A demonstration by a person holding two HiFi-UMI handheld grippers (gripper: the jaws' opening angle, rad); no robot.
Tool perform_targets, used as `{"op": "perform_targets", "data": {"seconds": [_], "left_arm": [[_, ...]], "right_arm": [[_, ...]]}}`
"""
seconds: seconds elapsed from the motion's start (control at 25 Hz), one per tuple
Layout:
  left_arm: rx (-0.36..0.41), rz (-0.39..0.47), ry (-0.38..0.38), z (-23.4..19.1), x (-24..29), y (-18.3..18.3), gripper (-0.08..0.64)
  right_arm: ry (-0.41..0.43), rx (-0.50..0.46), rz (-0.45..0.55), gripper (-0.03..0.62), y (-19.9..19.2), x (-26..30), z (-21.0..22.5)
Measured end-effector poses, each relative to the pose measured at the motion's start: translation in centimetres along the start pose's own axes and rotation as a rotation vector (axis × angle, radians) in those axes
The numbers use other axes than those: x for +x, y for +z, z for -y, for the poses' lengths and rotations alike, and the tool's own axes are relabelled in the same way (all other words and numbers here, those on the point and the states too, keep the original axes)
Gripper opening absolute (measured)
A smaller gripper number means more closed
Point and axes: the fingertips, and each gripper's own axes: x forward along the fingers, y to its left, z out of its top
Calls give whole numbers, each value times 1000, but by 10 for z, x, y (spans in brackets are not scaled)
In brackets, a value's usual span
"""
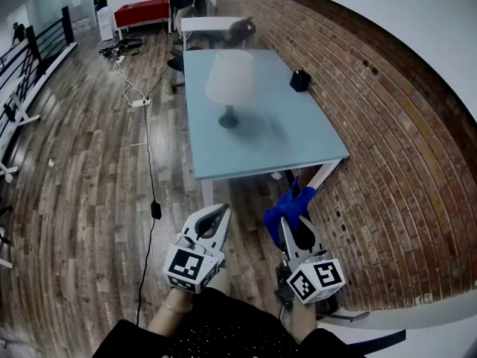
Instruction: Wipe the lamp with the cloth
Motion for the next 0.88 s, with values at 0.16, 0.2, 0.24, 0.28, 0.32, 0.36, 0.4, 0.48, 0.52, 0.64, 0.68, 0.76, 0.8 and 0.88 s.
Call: {"op": "perform_targets", "data": {"seconds": [0.16,0.2,0.24,0.28,0.32,0.36,0.4,0.48,0.52,0.64,0.68,0.76,0.8,0.88], "left_arm": [[1,-9,4,-2,11,-3,9],[-2,-13,8,-3,14,-5,9],[-4,-18,11,-5,19,-7,9],[-5,-23,13,-6,24,-8,9],[-3,-30,11,-7,30,-10,9],[3,-39,8,-8,36,-11,9],[10,-50,4,-9,42,-12,9],[26,-70,0,-14,55,-14,9],[32,-78,1,-17,63,-15,9],[40,-83,17,-33,89,-15,9],[38,-82,22,-37,98,-15,9],[32,-86,28,-46,114,-17,9],[30,-89,29,-50,122,-17,9],[26,-96,31,-61,139,-18,9]], "right_arm": [[18,2,-9,91,-1,6,7],[19,2,-11,91,0,9,10],[19,2,-13,91,0,12,14],[18,4,-16,91,0,15,18],[18,8,-20,92,-1,19,23],[17,14,-25,92,-1,23,28],[16,21,-29,92,-1,27,33],[24,32,-36,91,0,38,41],[33,35,-37,92,1,44,46],[56,40,-42,92,3,68,63],[58,43,-45,92,2,77,69],[63,52,-54,92,2,94,82],[69,53,-59,92,2,102,88],[86,46,-64,92,5,119,95]]}}
